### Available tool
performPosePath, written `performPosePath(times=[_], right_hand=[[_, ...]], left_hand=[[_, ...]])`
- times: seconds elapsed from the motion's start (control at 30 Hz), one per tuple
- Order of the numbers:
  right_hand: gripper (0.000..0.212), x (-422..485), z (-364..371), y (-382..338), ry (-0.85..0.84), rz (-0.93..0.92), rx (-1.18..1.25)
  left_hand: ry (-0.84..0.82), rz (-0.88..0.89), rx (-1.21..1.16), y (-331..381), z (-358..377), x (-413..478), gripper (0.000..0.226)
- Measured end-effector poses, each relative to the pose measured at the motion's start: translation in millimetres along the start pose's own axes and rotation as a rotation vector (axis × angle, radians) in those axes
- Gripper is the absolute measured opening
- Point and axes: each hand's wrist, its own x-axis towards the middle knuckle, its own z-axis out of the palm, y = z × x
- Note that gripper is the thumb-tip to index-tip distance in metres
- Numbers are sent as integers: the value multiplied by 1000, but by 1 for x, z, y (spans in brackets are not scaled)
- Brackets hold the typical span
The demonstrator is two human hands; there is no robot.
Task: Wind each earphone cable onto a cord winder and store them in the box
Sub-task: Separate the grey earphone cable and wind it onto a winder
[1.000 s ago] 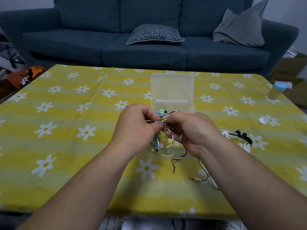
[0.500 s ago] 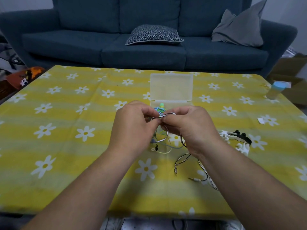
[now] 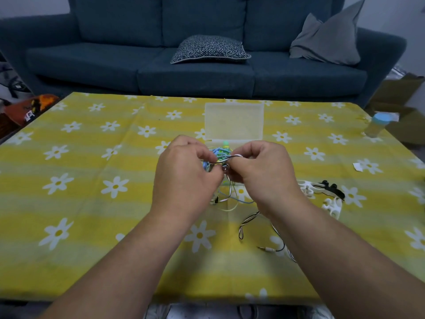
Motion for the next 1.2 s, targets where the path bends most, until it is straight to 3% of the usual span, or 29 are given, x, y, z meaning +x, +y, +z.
performPosePath(times=[0.23,0.4,0.57,0.73,0.87,1.03,1.2], right_hand=[[16,4,-6,2,-64,34,112],[13,8,-13,0,-229,127,159],[16,9,-16,1,-359,97,-78],[16,9,-18,0,-320,-45,-249],[26,8,-18,-7,-376,-23,-52],[47,9,-19,-11,-366,54,-35],[49,10,-20,-16,-402,153,172]], left_hand=[[-145,36,-2,-8,-6,4,10],[-350,-39,-215,-13,-19,9,14],[-511,-174,-311,-16,-29,13,14],[-468,-236,-316,-17,-28,15,14],[-477,-220,-229,-16,-26,13,29],[-560,-251,-354,-15,-24,11,18],[-515,-95,-106,-24,-19,11,29]])
